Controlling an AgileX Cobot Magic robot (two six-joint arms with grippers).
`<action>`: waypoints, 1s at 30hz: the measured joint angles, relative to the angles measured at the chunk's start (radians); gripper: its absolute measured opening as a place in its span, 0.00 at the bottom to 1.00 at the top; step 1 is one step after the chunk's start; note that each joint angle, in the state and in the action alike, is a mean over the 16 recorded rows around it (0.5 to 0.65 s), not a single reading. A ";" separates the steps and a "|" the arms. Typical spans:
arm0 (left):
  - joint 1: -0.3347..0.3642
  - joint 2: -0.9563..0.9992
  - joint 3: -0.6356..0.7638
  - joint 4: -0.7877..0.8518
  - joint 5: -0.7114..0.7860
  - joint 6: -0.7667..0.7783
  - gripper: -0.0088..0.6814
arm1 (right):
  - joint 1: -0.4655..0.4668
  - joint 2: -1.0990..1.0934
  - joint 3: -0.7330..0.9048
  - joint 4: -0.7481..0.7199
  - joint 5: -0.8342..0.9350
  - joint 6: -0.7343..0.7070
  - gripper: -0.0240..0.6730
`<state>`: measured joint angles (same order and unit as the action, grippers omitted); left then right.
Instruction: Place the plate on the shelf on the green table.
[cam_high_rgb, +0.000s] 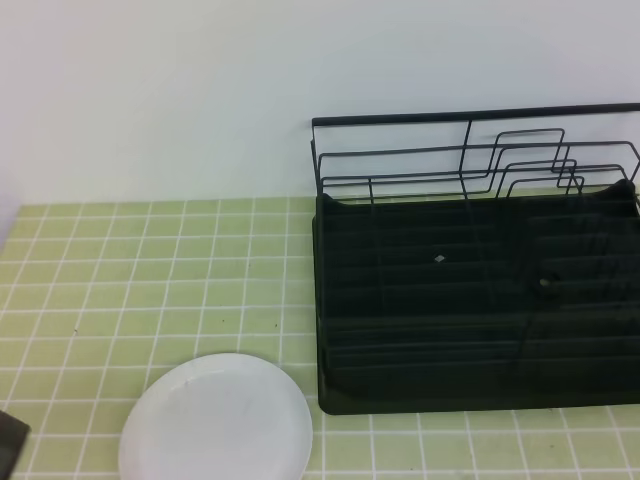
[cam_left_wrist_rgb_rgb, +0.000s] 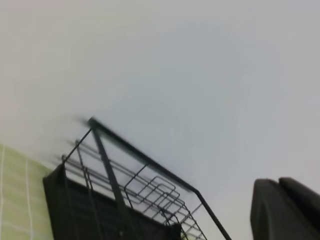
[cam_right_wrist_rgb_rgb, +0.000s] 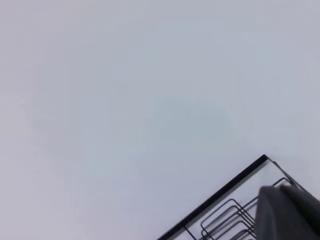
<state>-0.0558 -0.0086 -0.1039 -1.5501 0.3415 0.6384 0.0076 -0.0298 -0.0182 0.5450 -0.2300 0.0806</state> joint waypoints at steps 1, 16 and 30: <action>0.000 0.007 -0.020 0.013 0.004 0.017 0.01 | 0.000 0.001 -0.015 -0.026 0.012 0.001 0.03; 0.000 0.360 -0.319 0.471 0.104 -0.046 0.01 | 0.019 0.213 -0.448 -0.462 0.499 -0.063 0.03; 0.000 0.772 -0.440 0.878 0.218 -0.245 0.02 | 0.112 0.562 -0.696 -0.403 0.952 -0.147 0.03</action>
<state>-0.0558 0.7629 -0.5443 -0.6724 0.5596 0.3936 0.1199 0.5324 -0.7140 0.1418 0.7221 -0.0660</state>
